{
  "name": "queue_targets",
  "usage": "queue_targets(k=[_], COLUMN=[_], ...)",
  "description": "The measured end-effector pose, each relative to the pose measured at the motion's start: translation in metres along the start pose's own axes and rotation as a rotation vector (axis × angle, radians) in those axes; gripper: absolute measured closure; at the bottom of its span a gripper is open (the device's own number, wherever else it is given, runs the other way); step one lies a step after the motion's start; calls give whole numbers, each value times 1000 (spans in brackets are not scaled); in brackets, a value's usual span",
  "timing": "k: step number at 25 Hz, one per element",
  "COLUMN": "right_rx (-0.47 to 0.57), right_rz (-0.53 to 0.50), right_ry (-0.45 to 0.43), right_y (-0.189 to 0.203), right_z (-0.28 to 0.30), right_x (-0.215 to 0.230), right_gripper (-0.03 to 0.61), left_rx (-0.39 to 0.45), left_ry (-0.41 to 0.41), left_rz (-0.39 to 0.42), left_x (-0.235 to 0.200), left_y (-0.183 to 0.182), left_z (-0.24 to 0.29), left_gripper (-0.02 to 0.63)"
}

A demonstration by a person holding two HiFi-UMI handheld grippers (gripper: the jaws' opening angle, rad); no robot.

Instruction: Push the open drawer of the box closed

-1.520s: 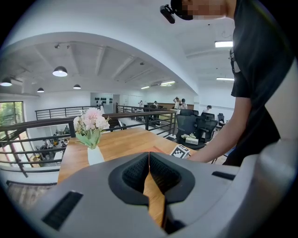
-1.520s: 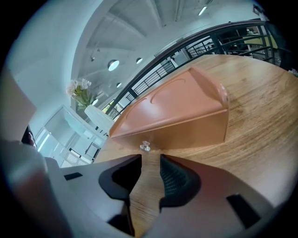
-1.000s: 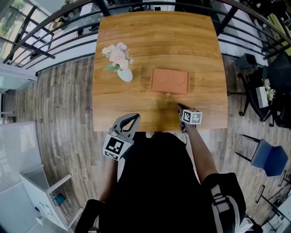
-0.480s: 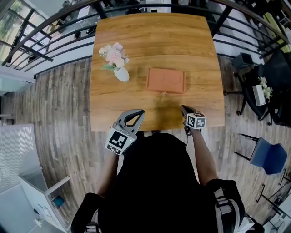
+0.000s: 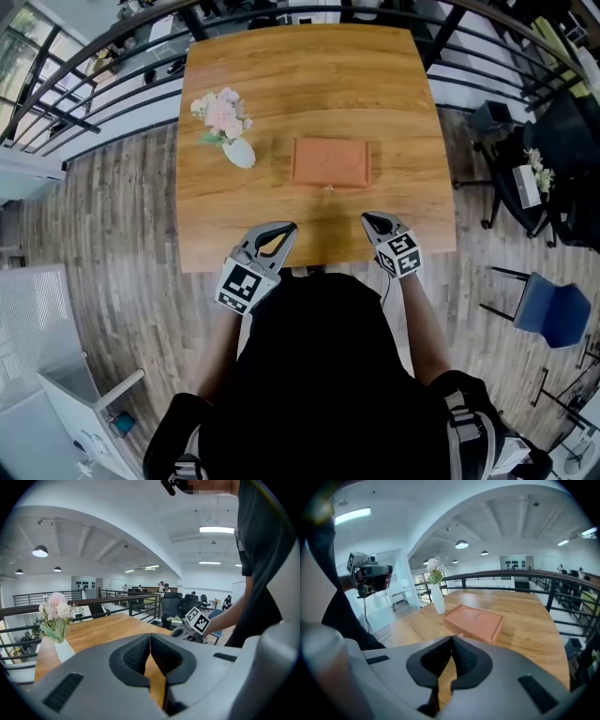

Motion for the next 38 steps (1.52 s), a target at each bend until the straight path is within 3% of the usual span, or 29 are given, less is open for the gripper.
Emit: queue_targets(k=[10,15,22,38], right_rx=[102,221,284,281], right_rz=[-223,-236,-292,-334], right_ry=[-121,-169,-180,-175], right_y=[-39,-60,-69,-69], right_z=[-38,-52,-66,-64], right_x=[-58,-71,-74,-80], right_gripper=[563,563,563,563], left_rx=[7,-7,-15,-2], left_ry=[49,62,60,67], left_rz=[35,33,15,20], left_x=[7,9,9,7], left_y=[-12,-11,-4,-8], left_z=[12,13,14,16], left_gripper=[591,591,591,591])
Point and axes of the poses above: the fingertips, and each gripper's own axes: z forward along the fingers, x to its right, y out of its underside, the point moved 10 cm from there along -z, backward along the fingers, and after that the axes turned 12 degrees about z, right-handed, at the moved point
